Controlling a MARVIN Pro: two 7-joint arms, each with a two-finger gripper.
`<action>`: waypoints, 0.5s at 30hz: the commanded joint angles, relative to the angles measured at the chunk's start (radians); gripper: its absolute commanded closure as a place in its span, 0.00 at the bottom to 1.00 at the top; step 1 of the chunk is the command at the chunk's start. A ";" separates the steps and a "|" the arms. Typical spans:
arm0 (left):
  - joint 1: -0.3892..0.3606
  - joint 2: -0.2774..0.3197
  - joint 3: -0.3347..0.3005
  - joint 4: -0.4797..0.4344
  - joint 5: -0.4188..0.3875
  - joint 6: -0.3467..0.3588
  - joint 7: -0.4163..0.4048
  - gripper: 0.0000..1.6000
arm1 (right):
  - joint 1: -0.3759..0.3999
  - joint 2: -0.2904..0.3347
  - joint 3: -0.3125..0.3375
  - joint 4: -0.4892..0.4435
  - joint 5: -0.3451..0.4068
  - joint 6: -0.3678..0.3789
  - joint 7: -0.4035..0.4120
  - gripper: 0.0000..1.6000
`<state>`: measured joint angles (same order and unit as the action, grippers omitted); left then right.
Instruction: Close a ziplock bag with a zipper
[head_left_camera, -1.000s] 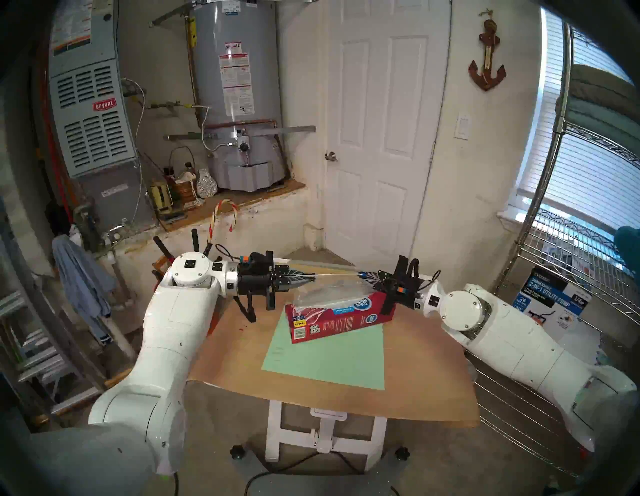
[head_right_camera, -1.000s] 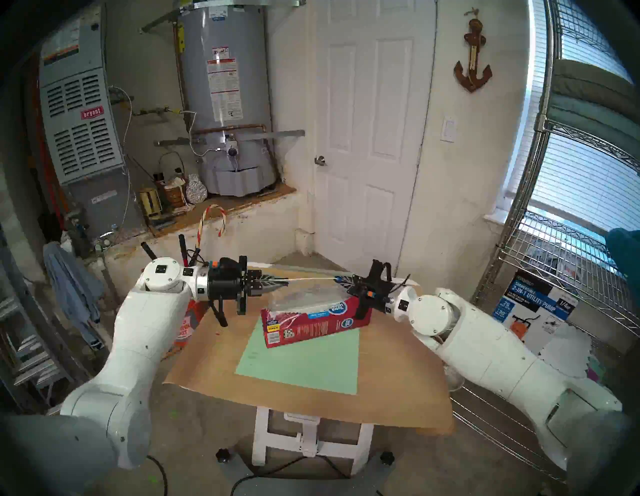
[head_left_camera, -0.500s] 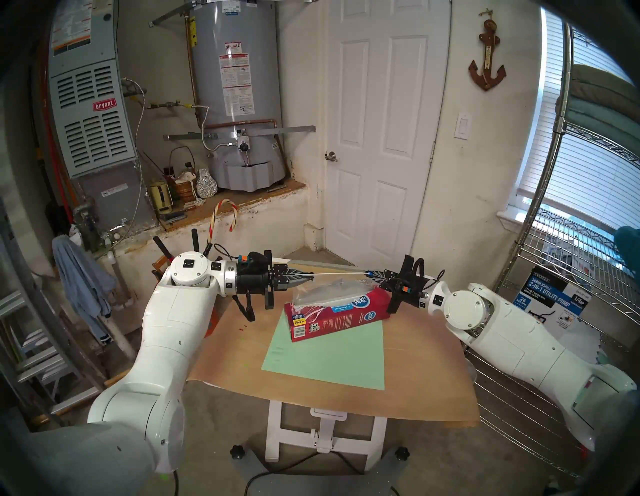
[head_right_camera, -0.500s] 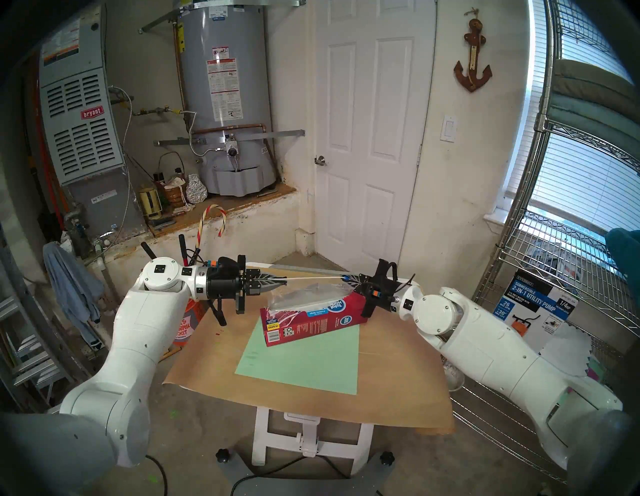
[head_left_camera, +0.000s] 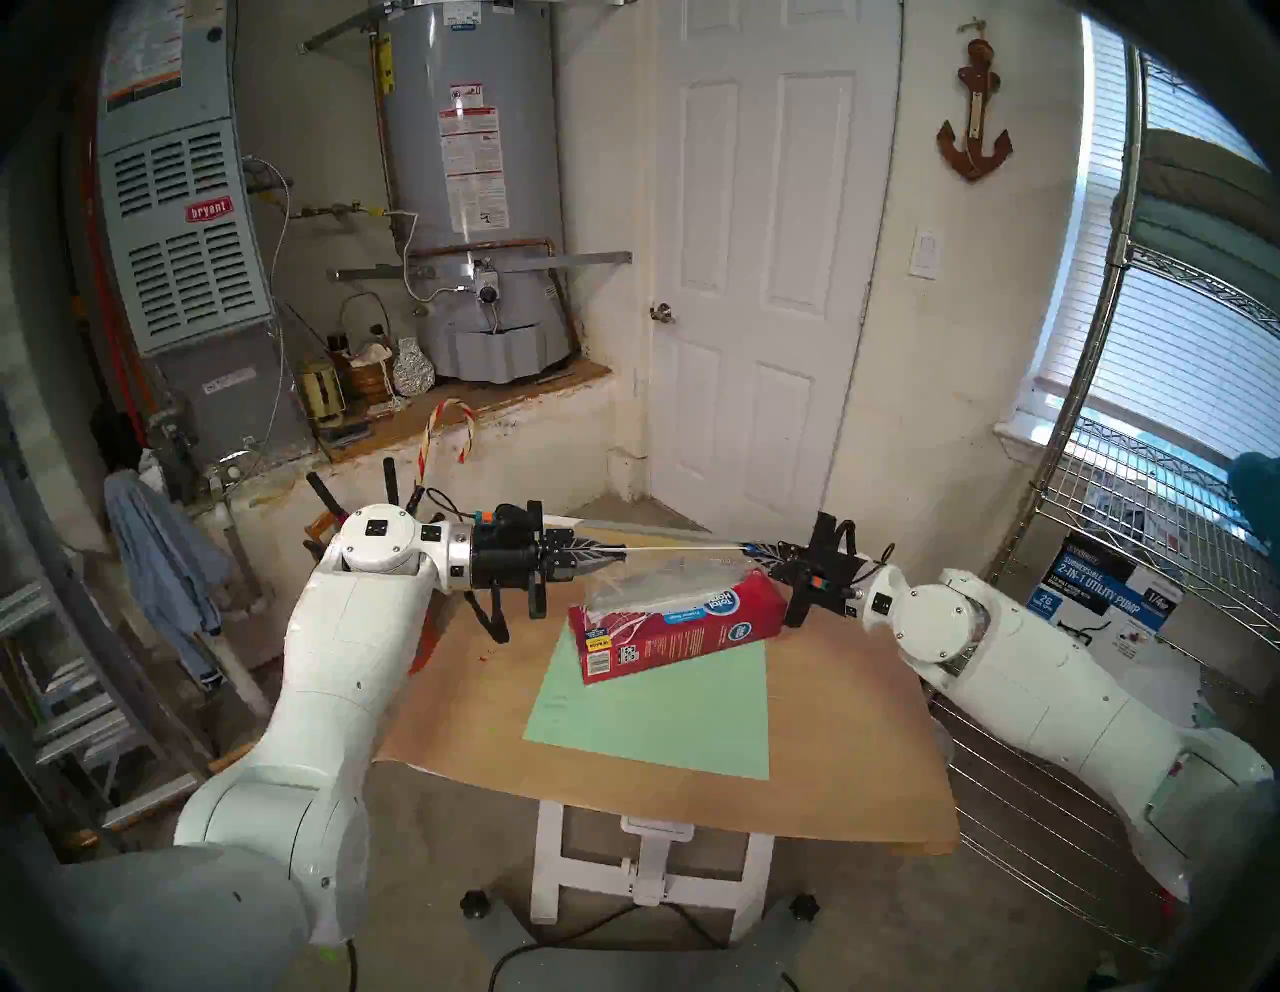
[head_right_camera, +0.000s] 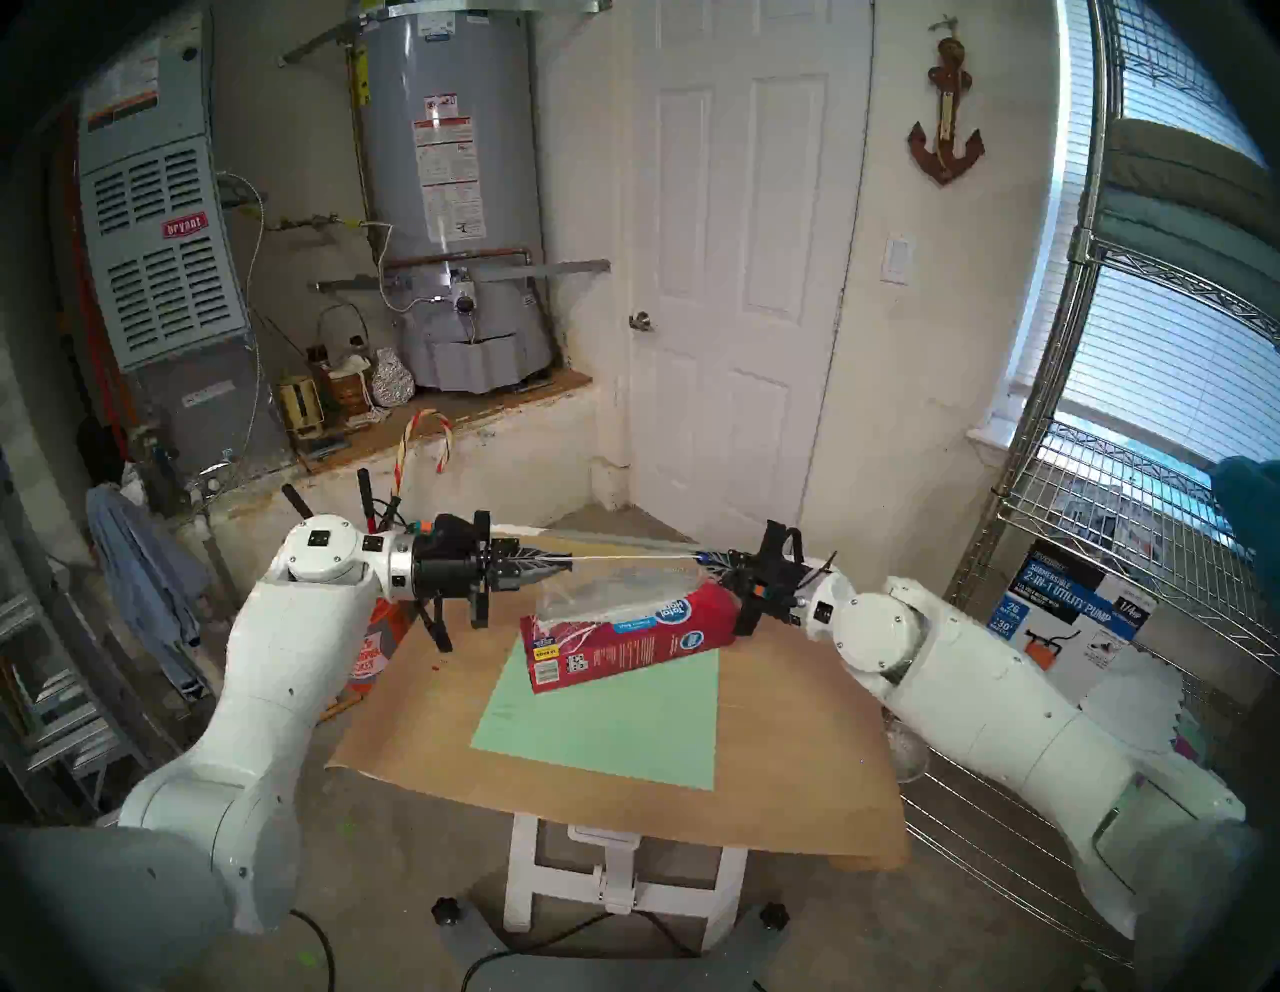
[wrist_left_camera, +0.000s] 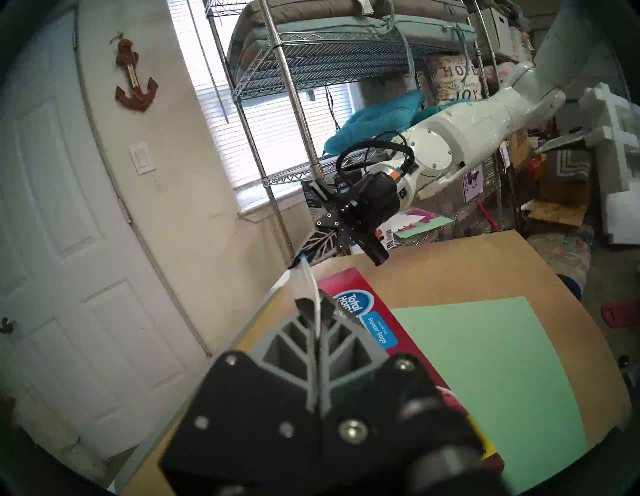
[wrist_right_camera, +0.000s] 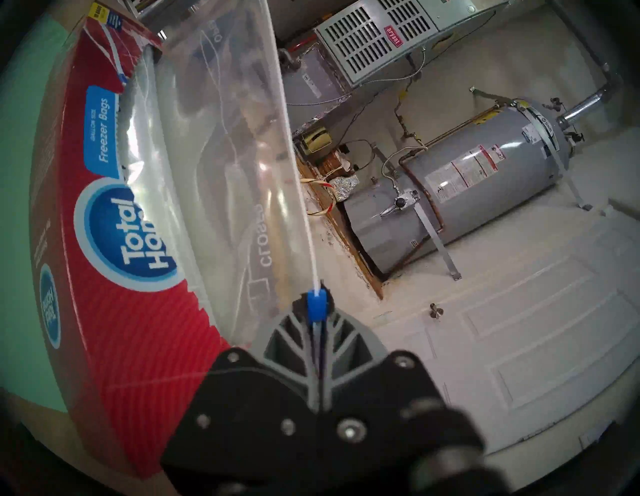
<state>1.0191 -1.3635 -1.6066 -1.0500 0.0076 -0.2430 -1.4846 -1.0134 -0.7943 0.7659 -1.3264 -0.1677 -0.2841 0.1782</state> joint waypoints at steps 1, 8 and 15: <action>-0.027 0.011 -0.015 -0.001 -0.018 -0.007 0.001 1.00 | 0.038 -0.004 0.029 0.020 -0.009 0.003 -0.028 1.00; -0.031 0.012 -0.015 0.007 -0.020 -0.011 0.001 1.00 | 0.042 -0.009 0.039 0.043 -0.012 -0.001 -0.035 1.00; -0.038 0.011 -0.013 0.017 -0.020 -0.017 0.001 1.00 | 0.038 -0.002 0.047 0.052 -0.006 -0.012 -0.030 1.00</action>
<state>1.0095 -1.3631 -1.6072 -1.0322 0.0047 -0.2583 -1.4846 -0.9993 -0.8079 0.7804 -1.2826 -0.1896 -0.2926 0.1635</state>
